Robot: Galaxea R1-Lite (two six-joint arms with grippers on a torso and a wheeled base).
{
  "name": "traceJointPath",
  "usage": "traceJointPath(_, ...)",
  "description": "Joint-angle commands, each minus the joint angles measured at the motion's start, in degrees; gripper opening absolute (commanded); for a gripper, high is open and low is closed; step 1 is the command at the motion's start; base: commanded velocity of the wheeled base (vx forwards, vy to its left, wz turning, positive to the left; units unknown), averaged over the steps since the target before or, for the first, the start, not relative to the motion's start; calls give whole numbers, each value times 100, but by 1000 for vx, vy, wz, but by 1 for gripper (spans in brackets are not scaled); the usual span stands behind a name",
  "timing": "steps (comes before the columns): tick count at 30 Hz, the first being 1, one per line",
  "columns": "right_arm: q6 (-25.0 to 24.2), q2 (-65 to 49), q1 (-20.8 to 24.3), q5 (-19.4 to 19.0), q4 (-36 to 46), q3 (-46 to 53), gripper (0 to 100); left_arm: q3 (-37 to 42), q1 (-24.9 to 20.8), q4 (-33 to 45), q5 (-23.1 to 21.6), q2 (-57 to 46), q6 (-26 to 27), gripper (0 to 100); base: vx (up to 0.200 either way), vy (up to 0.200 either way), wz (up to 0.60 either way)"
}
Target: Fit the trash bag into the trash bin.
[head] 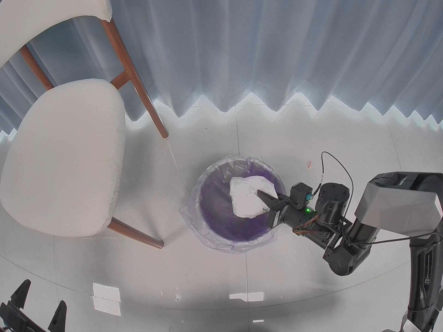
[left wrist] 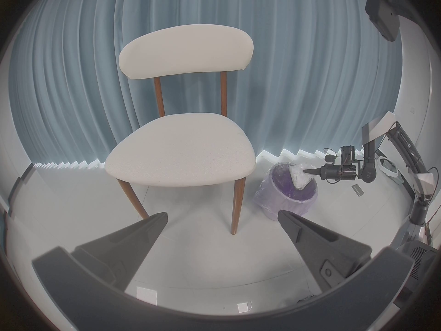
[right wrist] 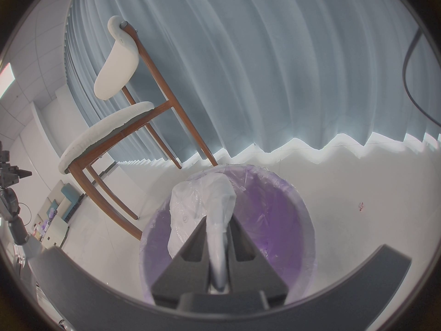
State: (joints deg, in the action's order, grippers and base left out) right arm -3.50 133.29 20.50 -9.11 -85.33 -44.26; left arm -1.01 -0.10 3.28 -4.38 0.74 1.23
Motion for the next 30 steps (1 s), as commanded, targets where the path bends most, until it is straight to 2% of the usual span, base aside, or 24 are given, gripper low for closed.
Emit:
traceJointPath(1, -2, 215, -3, -3, 17, -170, 0, 75, 1, 6, -2, -74, 9, 100, 0, 0, 0)
traceJointPath(4, -2, 347, -3, 5, -10, -232, 0, 75, 1, 6, -2, -74, 0, 100, 0, 0, 0)
traceJointPath(5, -2, 347, -3, 5, -10, -232, 100, 75, 1, 6, -2, -74, 0, 100, 0, 0, 0)
traceJointPath(16, -28, 364, -3, 5, -106, -258, 100, 84, 1, -20, 7, -74, -70, 100, 0, 0, 0)
traceJointPath(22, -54, -304, -47, 5, -168, -56, 100, 84, 1, -29, 7, -74, -70, 100, 0, 0, 0)
traceJointPath(26, -98, -1007, -222, 5, -194, 454, 100, 84, 1, -38, 16, -74, -70, 100, 0, 0, 0)
traceJointPath(30, -292, -2106, -477, 190, -405, 1544, 100, 92, 10, -38, 16, -74, -70, 100, 0, 0, 0)
